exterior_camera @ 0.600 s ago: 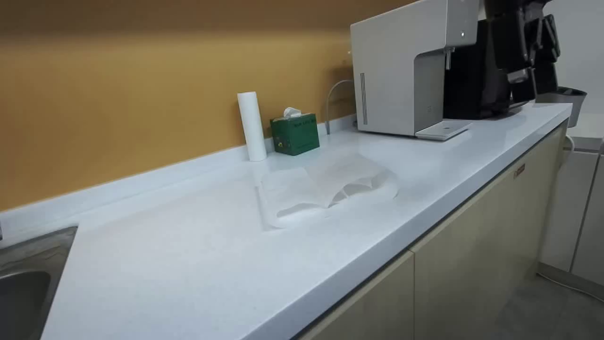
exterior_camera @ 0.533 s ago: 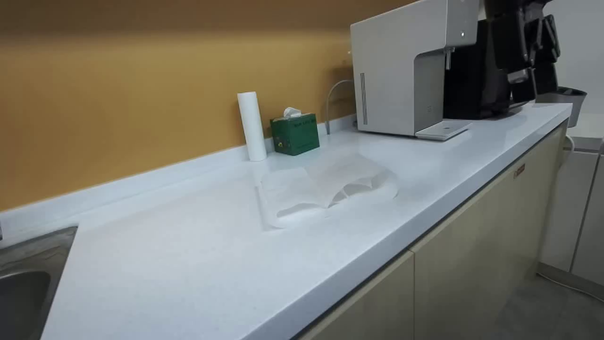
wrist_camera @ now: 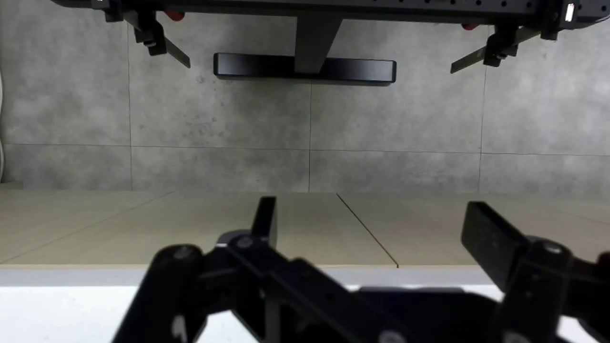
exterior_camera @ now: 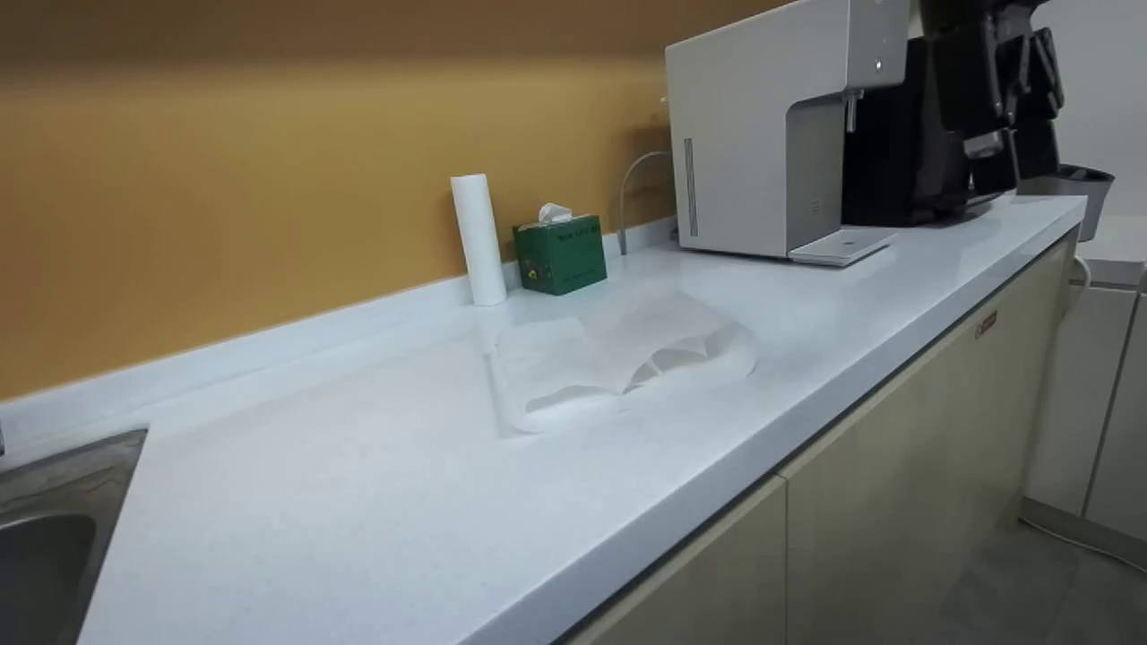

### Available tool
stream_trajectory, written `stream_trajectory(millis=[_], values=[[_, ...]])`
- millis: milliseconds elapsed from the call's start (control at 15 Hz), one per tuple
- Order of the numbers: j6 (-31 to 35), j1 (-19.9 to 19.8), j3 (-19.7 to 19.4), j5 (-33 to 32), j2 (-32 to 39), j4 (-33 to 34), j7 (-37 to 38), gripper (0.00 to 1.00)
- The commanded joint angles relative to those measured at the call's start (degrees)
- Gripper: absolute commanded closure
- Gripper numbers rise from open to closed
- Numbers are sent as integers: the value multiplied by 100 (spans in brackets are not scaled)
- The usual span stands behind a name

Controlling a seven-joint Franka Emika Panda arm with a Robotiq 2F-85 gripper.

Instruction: Wipe the counter with the wiper placed on it

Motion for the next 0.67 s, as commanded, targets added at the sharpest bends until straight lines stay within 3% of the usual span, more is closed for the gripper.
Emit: stream_trajectory(millis=[0, 200, 600], values=[[-16, -9, 10, 4, 1, 10, -2, 0], [386, 27, 59, 2, 68, 23, 33, 0], [2488, 185, 411, -59, 1155, 555, 417, 0]])
